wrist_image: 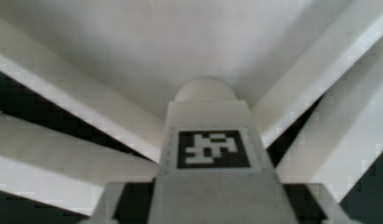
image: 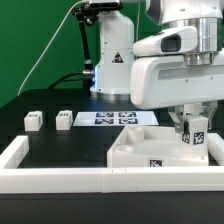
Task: Assemble square table
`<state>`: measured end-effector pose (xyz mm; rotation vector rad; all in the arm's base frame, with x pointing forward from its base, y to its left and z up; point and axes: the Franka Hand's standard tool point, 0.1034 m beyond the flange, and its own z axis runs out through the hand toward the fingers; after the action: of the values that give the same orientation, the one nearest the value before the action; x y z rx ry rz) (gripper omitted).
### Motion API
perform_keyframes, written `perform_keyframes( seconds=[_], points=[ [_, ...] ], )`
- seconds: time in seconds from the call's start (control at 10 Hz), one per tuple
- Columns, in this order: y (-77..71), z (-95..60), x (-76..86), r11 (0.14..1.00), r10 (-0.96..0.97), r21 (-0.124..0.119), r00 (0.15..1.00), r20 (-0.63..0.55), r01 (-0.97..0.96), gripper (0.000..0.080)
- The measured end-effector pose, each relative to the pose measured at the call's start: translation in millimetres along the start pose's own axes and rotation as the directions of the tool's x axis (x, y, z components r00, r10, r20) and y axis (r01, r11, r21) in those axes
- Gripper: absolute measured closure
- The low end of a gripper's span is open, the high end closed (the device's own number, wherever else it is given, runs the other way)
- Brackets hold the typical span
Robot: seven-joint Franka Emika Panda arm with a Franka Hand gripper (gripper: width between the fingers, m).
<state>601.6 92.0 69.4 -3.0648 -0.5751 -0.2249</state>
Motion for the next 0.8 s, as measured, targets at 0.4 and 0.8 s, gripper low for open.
perform_keyframes(
  seconds=[0.4,0.8],
  points=[
    [-1.5,0.3,2.3,0.911,0.412,0.010,0.911,-0.011,-0.412,0.0509],
    [-2.9,0.3,3.2,0.681,0.732,0.024,0.681,-0.005,-0.732,0.0508]
  ],
)
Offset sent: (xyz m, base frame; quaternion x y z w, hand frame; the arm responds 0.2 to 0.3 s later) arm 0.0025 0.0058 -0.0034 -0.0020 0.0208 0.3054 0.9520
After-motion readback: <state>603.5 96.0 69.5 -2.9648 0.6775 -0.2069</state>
